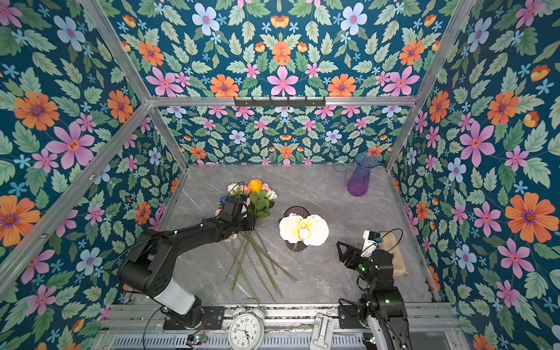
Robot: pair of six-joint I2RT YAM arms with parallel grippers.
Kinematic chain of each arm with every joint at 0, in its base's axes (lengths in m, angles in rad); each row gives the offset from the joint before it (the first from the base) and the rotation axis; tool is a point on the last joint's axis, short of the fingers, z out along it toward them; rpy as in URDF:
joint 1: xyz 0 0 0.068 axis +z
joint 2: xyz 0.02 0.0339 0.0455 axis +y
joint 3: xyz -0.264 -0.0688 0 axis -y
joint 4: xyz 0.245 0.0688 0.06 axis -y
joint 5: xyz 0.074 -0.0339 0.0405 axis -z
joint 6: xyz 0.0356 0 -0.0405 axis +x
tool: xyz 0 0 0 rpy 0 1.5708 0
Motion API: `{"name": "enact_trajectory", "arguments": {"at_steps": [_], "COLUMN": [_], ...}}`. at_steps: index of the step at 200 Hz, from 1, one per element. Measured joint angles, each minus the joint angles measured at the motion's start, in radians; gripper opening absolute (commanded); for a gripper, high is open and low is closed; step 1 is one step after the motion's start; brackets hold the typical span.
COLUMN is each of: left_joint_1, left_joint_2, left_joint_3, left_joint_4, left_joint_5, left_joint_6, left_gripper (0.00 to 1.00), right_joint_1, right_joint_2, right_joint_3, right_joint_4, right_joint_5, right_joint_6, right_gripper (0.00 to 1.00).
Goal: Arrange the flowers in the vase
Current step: 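Lift the yellow rose upward out of the bunch with left gripper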
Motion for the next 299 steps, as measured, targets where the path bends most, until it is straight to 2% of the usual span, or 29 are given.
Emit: {"name": "enact_trajectory", "arguments": {"at_steps": [80, 132, 190, 224, 248, 299], "left_joint_1": [0.000, -0.001, 0.000, 0.000, -0.001, -0.001], "left_joint_2": [-0.352, -0.463, -0.423, -0.388, -0.362, -0.273], "left_joint_3": [0.006, -0.052, -0.094, -0.077, -0.012, 0.167], "left_joint_4": [0.117, 0.254, 0.665, 0.971, 1.141, 1.310], "left_joint_5": [0.122, 0.166, 0.357, 0.407, 0.417, 0.438], "left_joint_6": [-0.081, -0.134, -0.269, -0.366, -0.412, -0.448], "left_gripper": [0.07, 0.12, 0.14, 0.16, 0.17, 0.14], "right_joint_1": [0.000, 0.000, 0.000, 0.000, 0.000, 0.000], "right_joint_2": [-0.006, -0.010, -0.027, -0.035, -0.036, -0.042], "right_joint_3": [0.000, 0.000, 0.000, -0.002, -0.002, -0.002], "right_joint_4": [-0.001, -0.003, -0.004, -0.005, -0.011, -0.017], "right_joint_5": [0.004, 0.003, 0.003, 0.003, 0.003, 0.003], "right_joint_6": [0.000, 0.000, 0.000, 0.000, 0.000, 0.000], "right_gripper": [0.71, 0.72, 0.72, 0.72, 0.72, 0.72]}}
